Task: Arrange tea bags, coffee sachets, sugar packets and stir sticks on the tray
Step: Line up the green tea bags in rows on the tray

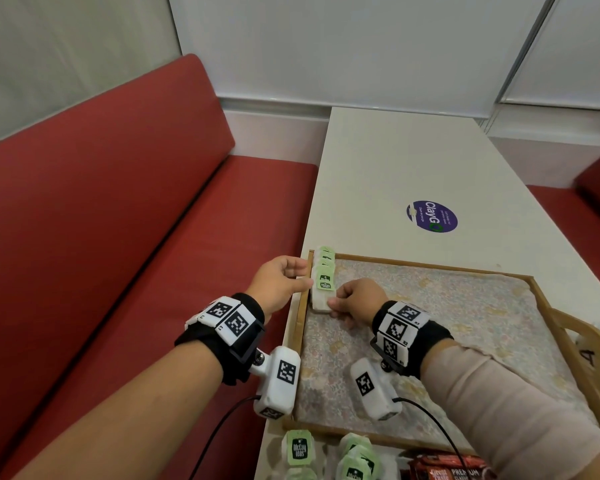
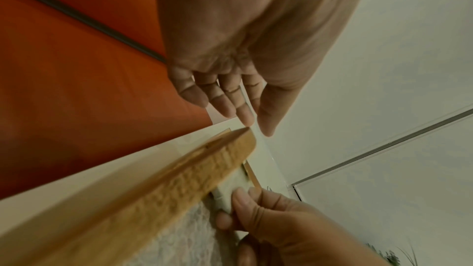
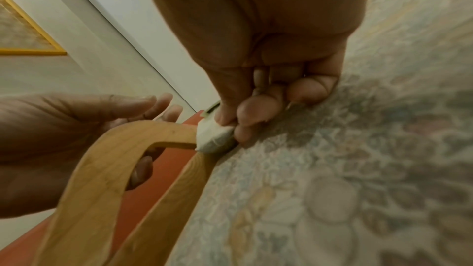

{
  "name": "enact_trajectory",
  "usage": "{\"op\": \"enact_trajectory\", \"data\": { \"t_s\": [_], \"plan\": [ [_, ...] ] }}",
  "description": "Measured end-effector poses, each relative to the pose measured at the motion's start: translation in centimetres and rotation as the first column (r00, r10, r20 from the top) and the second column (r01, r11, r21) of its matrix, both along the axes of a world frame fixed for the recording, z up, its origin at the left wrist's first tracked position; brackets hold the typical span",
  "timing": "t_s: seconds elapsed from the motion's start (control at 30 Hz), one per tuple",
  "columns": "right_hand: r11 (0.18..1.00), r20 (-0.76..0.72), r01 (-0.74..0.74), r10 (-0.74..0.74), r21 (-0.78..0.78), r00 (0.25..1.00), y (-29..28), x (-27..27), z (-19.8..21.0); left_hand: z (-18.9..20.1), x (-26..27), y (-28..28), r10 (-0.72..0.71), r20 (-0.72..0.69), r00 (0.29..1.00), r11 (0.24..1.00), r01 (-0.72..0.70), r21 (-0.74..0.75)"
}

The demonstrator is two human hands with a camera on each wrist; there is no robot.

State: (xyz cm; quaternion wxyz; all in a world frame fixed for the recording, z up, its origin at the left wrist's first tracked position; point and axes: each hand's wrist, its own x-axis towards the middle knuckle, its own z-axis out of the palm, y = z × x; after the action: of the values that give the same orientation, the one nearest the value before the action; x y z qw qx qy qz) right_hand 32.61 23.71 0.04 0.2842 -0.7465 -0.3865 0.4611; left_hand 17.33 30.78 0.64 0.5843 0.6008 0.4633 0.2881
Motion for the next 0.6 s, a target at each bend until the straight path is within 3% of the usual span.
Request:
{"op": "enact_trajectory", "data": {
  "t_s": [0.33, 0.53, 0.6],
  "plan": [
    [0.998, 0.035, 0.038, -0.037, -0.053, 0.999, 0.6, -0.8, 0.1, -0.3, -0.3, 0.2, -0.003, -0.014, 1.000, 1.000, 0.003, -0.001],
    [0.999, 0.166, 0.019, -0.012, -0.046, 0.986, 0.6, -1.1, 0.1, -0.3, -0.4, 0.3, -0.004, -0.021, 1.000, 1.000, 0.004, 0.002],
    [0.998, 0.291, -0.039, 0.052, -0.051, 0.955, 0.5, -1.1, 0.4, -0.2, -0.4, 0.3, -0.003, -0.021, 1.000, 1.000, 0.003, -0.002]
  ]
}}
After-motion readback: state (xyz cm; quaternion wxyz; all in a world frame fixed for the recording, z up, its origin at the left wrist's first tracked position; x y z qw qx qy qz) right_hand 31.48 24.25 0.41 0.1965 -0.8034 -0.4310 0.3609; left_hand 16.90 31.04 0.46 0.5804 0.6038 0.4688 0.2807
